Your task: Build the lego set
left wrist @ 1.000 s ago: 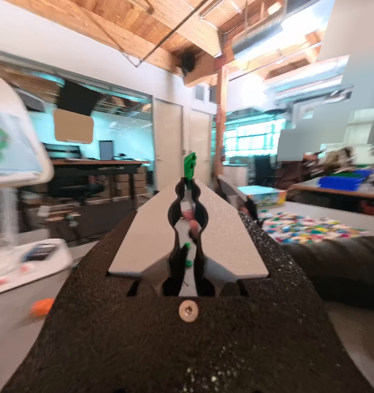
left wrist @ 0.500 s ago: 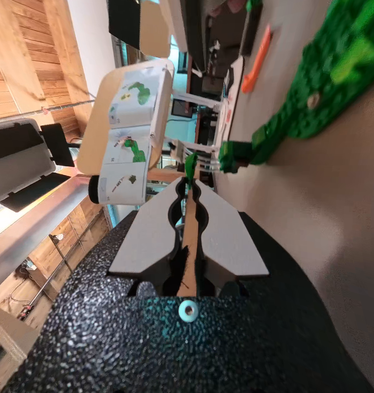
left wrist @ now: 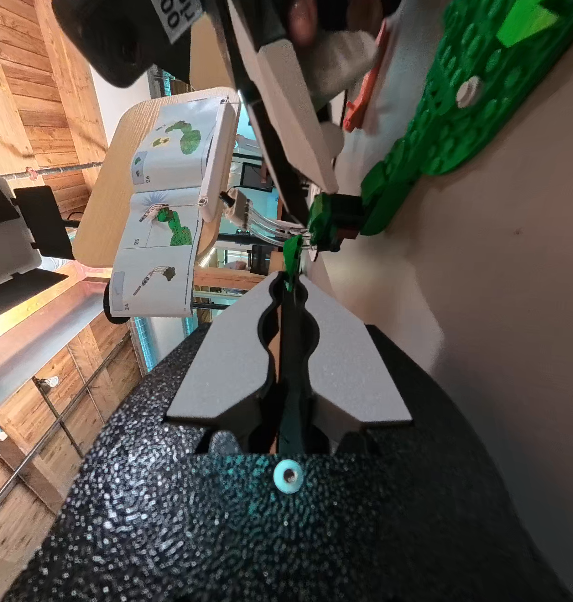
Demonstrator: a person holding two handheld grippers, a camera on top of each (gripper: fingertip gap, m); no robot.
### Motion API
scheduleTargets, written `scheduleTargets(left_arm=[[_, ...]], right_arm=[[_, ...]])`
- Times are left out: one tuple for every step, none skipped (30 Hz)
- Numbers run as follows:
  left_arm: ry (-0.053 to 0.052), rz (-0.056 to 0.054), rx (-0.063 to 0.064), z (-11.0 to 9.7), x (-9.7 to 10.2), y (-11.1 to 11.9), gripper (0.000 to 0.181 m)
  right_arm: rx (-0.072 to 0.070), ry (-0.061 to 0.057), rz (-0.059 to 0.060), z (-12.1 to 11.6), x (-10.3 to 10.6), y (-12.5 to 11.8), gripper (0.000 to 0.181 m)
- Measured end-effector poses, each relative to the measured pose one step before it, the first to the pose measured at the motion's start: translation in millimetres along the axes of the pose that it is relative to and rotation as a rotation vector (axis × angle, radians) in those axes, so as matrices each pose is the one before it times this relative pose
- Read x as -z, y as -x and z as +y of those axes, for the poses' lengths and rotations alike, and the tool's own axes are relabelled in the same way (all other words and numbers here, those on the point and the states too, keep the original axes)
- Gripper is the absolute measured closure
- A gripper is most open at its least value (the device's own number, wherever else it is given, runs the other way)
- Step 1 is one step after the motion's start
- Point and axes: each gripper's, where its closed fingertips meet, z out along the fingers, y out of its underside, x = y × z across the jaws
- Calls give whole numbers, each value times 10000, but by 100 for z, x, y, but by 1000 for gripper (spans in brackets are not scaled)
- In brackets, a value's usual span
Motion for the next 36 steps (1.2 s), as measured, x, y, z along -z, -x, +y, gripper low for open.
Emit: scheduleTargets(left_arm=[[-53, 48, -2, -128, 3, -112, 178], [-68, 70, 1, -153, 5, -155, 178], [-48, 59, -3, -131, 9, -128, 178], [-46, 45, 14, -103, -3, -97, 177], [-47, 52, 42, -80, -15, -94, 177], [-32, 25, 52, -43, -3, -21, 178], [-19, 31, 70, 5, -18, -18, 178], [-26, 25, 78, -8, 0, -6, 178], [7, 2, 57, 42, 0, 22, 178], [-9, -27, 20, 3, 19, 65, 178], [14, -15, 11, 22, -2, 34, 178], [32, -6, 12, 70, -11, 25, 178], [26, -12, 5, 59, -25, 29, 178], [21, 1, 14, 52, -29, 4, 178], [11, 27, 17, 37, -36, -35, 178], [14, 17, 2, 33, -40, -42, 177], [13, 26, 4, 18, -45, -58, 178], [-6, 8, 4, -16, -22, -14, 178], [39, -1, 10, 55, -62, 8, 177], [26, 3, 4, 48, -53, -3, 178], [2, 22, 6, 31, -33, -29, 178], [-12, 8, 2, 4, -7, 0, 178], [-45, 42, 41, -13, 22, -41, 178], [-67, 111, 37, -27, 54, -114, 178], [-16, 112, -67, 11, 41, -168, 178], [33, -76, -264, 0, 55, 60, 178], [-22, -38, -237, -125, 37, -38, 178], [38, 31, -126, -16, -32, -130, 178], [88, -18, -98, 131, -64, 3, 178], [-31, -2, -39, -8, -28, -17, 178], [-16, 3, 65, -34, 7, 29, 178], [-54, -35, 95, -64, -8, 102, 178], [-45, -33, 51, -89, 3, 86, 178], [-10, -8, -22, -46, -16, -16, 178], [6, -6, -38, 10, -7, -14, 178], [4, 27, 76, 22, -15, -19, 178]], right_arm=[[266, -89, -388, -265, -9, 110, 111], [200, -27, -440, -216, 47, 168, 111], [184, 18, -220, -174, 36, -171, 111], [239, -5, -125, -184, 14, -278, 111], [222, -32, -198, -143, -42, -110, 111], [121, -31, -204, -71, -86, -81, 111], [-5, -5, -282, 53, -85, 58, 113], [-119, 16, -281, 150, -76, 77, 114], [-163, -11, -242, 175, -79, 58, 116], [-148, 57, -200, 271, -88, 39, 117], [-87, 118, -108, 365, -100, -45, 118], [-104, 88, -56, 173, -66, -61, 121], [-22, -13, -73, -32, -22, 51, 122], [23, -31, 6, -57, -9, -3, 125], [-28, 35, 71, 49, -15, -103, 130], [-28, 28, 101, 46, -27, -155, 135], [-20, 42, 112, 51, -28, -160, 139], [-3, 35, 25, 44, -30, -31, 140], [0, -2, -2, -3, -1, 3, 140], [-14, 1, -9, 10, 1, 0, 140], [-4, 1, 4, 9, -5, -13, 140], [4, -3, 0, -2, 0, 7, 140], [-8, -1, -4, 1, 6, -2, 141], [-9, -1, -14, -2, 4, 5, 141], [-10, 1, -8, 10, 1, -5, 141], [-13, -1, -11, -2, 4, 2, 141], [-6, 1, -5, 8, -6, 2, 141], [0, -1, -3, 3, 8, 1, 141], [-1, 1, -2, -1, -1, -5, 141], [-4, 0, -5, 0, 0, 10, 141], [-6, -1, -12, 10, 2, 7, 141], [17, 9, -32, 12, -22, 49, 141], [18, 3, -14, 0, -11, 31, 141], [-20, 1, -8, 8, -1, -8, 141], [-35, 1, -13, 5, 2, -21, 141], [-15, 0, -14, -4, -4, 11, 142]])
